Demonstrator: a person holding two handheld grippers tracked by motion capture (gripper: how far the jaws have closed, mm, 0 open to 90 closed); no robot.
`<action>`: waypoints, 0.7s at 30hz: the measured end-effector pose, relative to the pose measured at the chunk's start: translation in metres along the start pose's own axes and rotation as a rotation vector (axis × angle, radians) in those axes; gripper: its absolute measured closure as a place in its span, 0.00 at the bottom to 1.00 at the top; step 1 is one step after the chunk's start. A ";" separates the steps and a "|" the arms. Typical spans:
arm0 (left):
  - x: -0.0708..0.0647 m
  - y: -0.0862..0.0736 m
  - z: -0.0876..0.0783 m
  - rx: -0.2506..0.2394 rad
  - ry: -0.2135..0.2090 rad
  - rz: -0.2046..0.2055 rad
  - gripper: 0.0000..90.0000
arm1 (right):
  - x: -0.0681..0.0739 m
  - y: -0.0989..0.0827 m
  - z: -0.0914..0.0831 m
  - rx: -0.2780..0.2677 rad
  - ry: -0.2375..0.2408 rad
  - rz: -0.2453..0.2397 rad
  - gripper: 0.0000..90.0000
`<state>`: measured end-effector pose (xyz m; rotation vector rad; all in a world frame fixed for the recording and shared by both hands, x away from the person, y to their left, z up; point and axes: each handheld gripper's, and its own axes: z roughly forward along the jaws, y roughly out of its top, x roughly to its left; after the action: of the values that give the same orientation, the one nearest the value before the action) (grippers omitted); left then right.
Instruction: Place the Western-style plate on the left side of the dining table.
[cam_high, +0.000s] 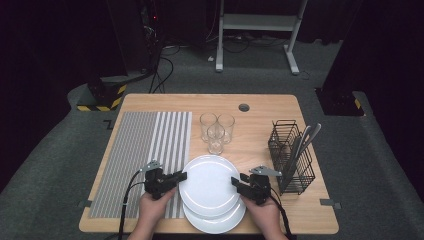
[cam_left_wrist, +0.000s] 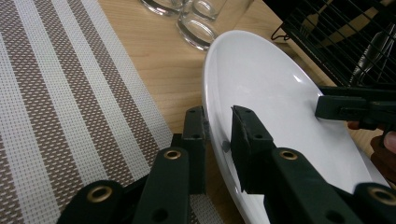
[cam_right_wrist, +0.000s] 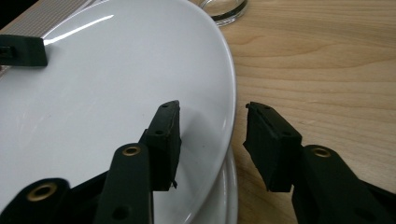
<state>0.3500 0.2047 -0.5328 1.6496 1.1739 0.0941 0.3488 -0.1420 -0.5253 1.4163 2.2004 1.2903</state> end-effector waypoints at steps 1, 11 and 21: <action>0.000 0.000 0.000 0.000 0.001 0.001 0.84 | 0.000 -0.001 0.001 -0.003 0.009 0.005 0.60; -0.007 -0.001 -0.014 -0.019 0.037 0.022 0.70 | 0.004 -0.003 0.000 -0.018 0.007 -0.010 0.66; -0.025 -0.013 -0.026 0.053 0.084 0.049 0.55 | 0.004 -0.005 0.000 -0.028 0.005 -0.014 0.66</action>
<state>0.3136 0.2040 -0.5197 1.7359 1.2087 0.1655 0.3431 -0.1393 -0.5281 1.3861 2.1829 1.3165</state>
